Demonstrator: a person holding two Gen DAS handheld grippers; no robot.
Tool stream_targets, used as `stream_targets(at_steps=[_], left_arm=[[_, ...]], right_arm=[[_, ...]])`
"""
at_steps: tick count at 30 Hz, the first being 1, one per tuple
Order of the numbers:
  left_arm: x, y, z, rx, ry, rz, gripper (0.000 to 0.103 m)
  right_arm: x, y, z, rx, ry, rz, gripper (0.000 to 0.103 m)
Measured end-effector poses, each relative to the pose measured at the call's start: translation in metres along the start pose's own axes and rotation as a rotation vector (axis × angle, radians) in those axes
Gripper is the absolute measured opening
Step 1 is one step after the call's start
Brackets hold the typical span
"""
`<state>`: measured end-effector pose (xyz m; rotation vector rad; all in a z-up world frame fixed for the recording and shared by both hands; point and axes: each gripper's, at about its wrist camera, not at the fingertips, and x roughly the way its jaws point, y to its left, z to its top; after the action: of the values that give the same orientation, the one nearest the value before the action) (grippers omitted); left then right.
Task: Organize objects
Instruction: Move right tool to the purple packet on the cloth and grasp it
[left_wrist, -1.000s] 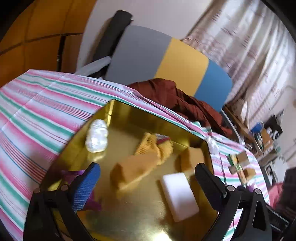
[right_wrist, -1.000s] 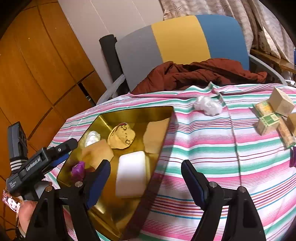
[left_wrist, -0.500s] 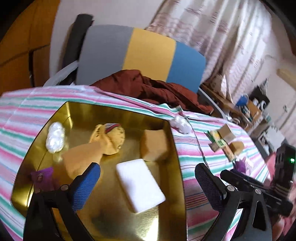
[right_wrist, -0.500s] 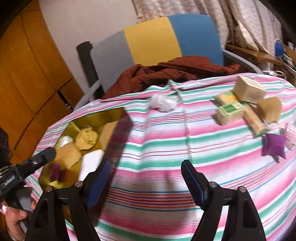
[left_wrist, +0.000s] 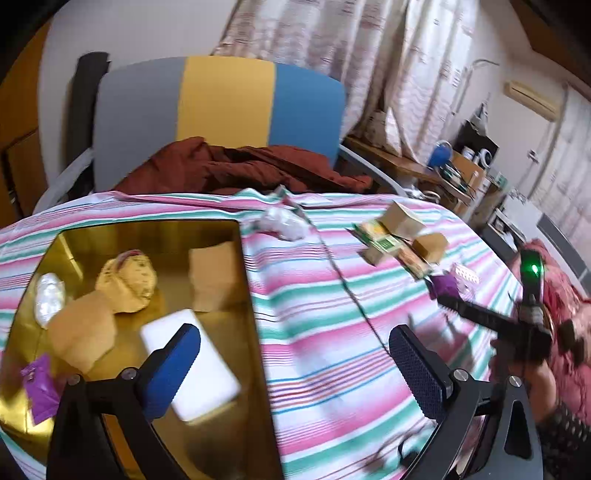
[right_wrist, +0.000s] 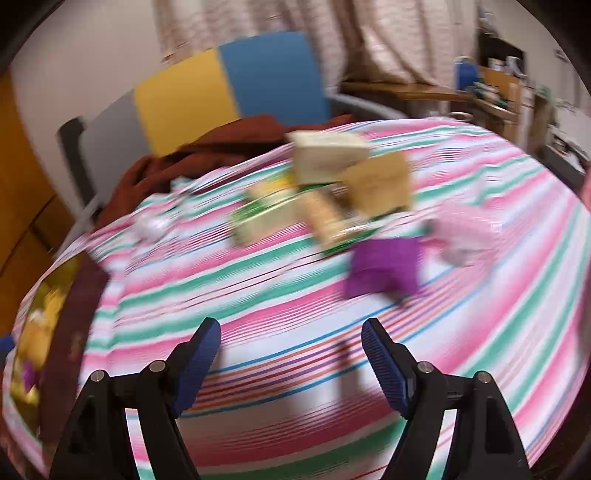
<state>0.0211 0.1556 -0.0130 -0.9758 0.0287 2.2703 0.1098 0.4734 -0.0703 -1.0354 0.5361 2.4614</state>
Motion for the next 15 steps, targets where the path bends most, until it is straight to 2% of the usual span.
stream_targets(at_steps=[3, 6, 13, 15], left_arm=[[0.006, -0.015, -0.002, 0.022, 0.017, -0.024, 0.103], [0.011, -0.028, -0.005, 0.043, 0.036, -0.04, 0.103], [0.024, -0.047, -0.005, 0.082, 0.074, -0.048, 0.103], [0.028, -0.05, -0.004, 0.094, 0.081, -0.05, 0.103]], right_arm=[[0.004, -0.02, 0.015, -0.006, -0.042, -0.065, 0.08], [0.014, -0.03, 0.028, -0.017, -0.049, -0.078, 0.08], [0.048, -0.035, 0.035, -0.054, 0.013, -0.113, 0.08], [0.055, -0.037, 0.033, -0.05, 0.03, -0.101, 0.072]])
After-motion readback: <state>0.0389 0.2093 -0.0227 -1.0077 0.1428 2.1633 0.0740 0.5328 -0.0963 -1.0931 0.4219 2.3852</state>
